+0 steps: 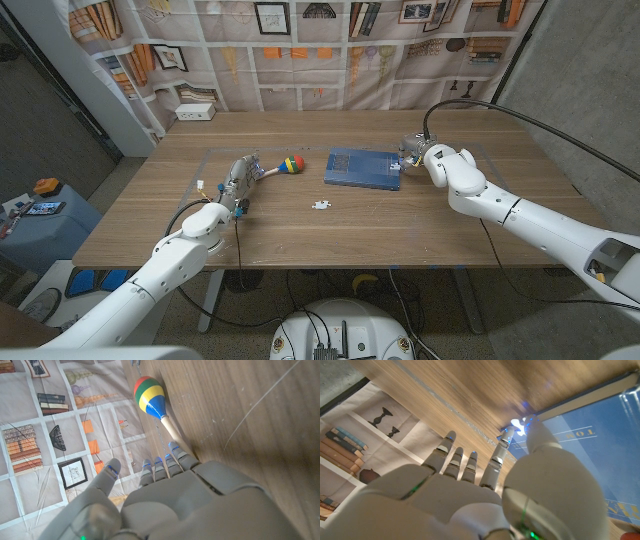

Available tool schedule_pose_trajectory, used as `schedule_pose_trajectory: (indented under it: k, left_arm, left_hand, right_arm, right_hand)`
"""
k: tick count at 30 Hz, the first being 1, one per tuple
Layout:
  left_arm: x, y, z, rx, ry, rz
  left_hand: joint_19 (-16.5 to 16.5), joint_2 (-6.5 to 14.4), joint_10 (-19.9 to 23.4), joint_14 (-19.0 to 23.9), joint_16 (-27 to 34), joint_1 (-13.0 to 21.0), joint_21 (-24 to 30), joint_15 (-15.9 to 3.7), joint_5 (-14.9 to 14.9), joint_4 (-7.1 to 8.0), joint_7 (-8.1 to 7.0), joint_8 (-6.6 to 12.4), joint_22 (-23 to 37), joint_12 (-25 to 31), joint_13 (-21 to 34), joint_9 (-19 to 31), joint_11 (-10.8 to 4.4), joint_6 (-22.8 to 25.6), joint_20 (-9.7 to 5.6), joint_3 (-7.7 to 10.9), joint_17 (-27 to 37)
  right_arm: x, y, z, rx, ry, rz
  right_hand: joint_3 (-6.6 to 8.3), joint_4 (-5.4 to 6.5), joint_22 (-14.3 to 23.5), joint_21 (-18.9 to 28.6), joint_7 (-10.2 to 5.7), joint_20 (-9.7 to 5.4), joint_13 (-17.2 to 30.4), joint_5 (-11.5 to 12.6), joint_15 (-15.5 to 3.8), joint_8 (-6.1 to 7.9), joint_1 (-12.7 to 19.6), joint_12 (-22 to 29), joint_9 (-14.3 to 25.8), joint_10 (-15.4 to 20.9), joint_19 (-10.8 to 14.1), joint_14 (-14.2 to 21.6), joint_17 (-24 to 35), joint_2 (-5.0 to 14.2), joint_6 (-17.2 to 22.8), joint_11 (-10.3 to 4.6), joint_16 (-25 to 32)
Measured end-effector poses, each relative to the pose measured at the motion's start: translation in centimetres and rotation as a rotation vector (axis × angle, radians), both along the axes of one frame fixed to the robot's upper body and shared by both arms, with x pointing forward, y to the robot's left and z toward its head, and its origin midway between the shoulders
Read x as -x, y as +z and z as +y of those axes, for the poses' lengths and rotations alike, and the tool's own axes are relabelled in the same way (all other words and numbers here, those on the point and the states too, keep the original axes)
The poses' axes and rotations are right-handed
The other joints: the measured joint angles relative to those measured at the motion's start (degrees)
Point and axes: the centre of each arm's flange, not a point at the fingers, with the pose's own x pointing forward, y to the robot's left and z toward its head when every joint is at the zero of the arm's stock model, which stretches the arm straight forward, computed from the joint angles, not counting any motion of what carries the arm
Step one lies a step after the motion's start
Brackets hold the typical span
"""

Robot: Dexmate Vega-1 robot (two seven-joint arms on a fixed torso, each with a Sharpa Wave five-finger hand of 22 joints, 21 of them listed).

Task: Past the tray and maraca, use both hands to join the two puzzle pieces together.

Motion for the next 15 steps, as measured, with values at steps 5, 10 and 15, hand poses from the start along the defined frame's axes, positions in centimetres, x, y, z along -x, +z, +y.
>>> schedule_pose_trajectory:
  k: [5, 10, 15]
  left_arm:
    - [0.03, -0.08, 0.02, 0.001, 0.002, 0.003]
    - [0.03, -0.11, 0.03, 0.002, 0.002, 0.005]
    - [0.02, -0.17, 0.05, 0.003, 0.003, 0.007]
  left_hand:
    - [0.01, 0.0, 0.0, 0.0, 0.0, 0.0, 0.08, 0.0, 0.0, 0.0, 0.0, 0.0, 0.07, 0.0, 0.0, 0.0, 0.0, 0.0, -0.02, 0.0, 0.0]
    - [0.12, 0.0, 0.0, 0.0, 0.0, 0.0, -0.15, 0.0, 0.0, 0.0, 0.0, 0.0, 0.14, 0.0, 0.0, 0.0, 0.0, 0.0, -0.14, 0.0, 0.0]
    - [0.05, 0.0, 0.0, 0.0, 0.0, 0.0, -0.17, 0.0, 0.0, 0.0, 0.0, 0.0, 0.15, 0.0, 0.0, 0.0, 0.0, 0.0, -0.12, 0.0, 0.0]
  right_arm:
    - [0.01, -0.04, 0.0, 0.001, 0.0, 0.0]
    - [0.02, -0.02, 0.02, 0.003, 0.0, -0.002]
    - [0.05, -0.05, 0.07, 0.004, -0.001, 0.003]
  right_hand:
    - [0.0, 0.0, 0.0, 0.0, 0.0, 0.0, 0.0, -0.21, 0.0, -0.08, 0.0, -0.34, -0.19, 0.0, 0.0, 0.0, 0.0, 0.0, -0.04, 0.0, 0.0]
    - [-0.34, -0.02, 0.0, -0.29, -0.1, 0.21, 0.0, -0.21, 0.0, -0.98, 0.0, -0.78, -0.42, -0.34, 0.21, 0.0, 0.22, 0.0, -2.02, 0.34, 0.0]
    - [-0.89, 0.08, 0.0, -0.53, 0.08, 0.22, 0.0, -0.21, 0.44, -2.0, 0.0, -1.44, -0.78, -1.14, 0.19, -0.44, 0.3, 0.0, -4.26, 0.82, -0.01]
